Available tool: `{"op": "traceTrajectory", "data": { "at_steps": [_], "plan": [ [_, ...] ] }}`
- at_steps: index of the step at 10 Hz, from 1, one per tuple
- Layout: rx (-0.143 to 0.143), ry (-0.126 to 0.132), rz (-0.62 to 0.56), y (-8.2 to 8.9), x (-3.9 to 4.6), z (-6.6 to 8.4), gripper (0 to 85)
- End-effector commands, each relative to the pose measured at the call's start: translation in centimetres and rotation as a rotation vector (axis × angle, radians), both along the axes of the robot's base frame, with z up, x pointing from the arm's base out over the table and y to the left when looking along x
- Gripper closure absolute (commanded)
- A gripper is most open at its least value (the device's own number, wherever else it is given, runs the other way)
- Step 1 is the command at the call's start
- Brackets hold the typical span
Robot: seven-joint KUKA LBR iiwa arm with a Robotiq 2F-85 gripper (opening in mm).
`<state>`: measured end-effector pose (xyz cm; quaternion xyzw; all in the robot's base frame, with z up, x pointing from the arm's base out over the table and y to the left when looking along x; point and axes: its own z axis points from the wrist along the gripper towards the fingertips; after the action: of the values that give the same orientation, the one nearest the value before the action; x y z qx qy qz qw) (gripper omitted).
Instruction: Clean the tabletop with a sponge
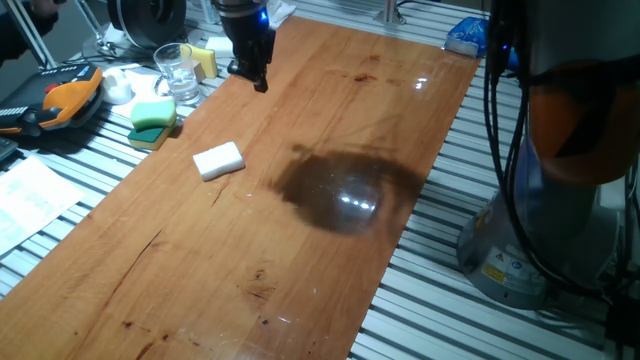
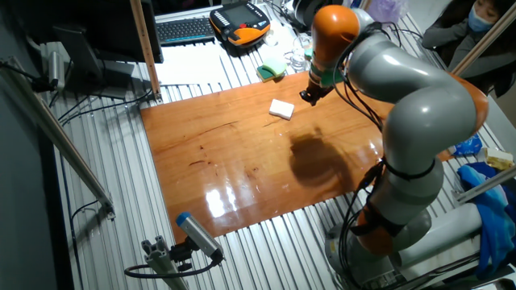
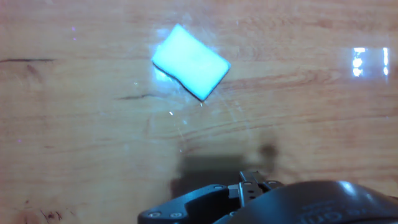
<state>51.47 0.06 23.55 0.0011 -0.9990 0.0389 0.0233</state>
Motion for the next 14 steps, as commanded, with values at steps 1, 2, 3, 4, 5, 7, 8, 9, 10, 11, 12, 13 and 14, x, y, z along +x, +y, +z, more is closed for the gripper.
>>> {"op": "traceTrajectory", "data": {
  "at_steps": [1, 2, 3, 4, 5, 7, 8, 9, 10, 11, 12, 13, 14],
  "plan": [
    [0.006, 0.024, -0.013, 0.0, 0.00, 0.0, 85.0],
    [0.006, 0.036, -0.023, 0.1, 0.48, -0.1, 85.0],
    [0.013, 0.035, -0.034, 0.2, 1.62, -0.7, 85.0],
    [0.014, 0.033, -0.041, 0.5, 2.81, -1.6, 68.0],
    [0.010, 0.018, -0.056, 0.7, 3.88, -2.4, 68.0],
    [0.038, 0.005, -0.110, 1.3, 6.38, -4.2, 51.0],
    [0.039, -0.004, -0.140, 1.7, 7.47, -5.0, 51.0],
    [0.034, 0.012, -0.178, 2.2, 8.47, -5.7, 34.0],
    [0.046, -0.005, -0.198, 2.3, 9.28, -6.7, 34.0],
    [0.056, -0.012, -0.209, 2.2, 9.84, -7.8, 34.0],
    [0.062, -0.019, -0.219, 2.1, 10.26, -8.8, 34.0],
    [0.076, -0.021, -0.234, 2.1, 10.51, -9.5, 34.0],
    [0.082, -0.029, -0.248, 2.2, 10.72, -10.5, 34.0]
  ]
}}
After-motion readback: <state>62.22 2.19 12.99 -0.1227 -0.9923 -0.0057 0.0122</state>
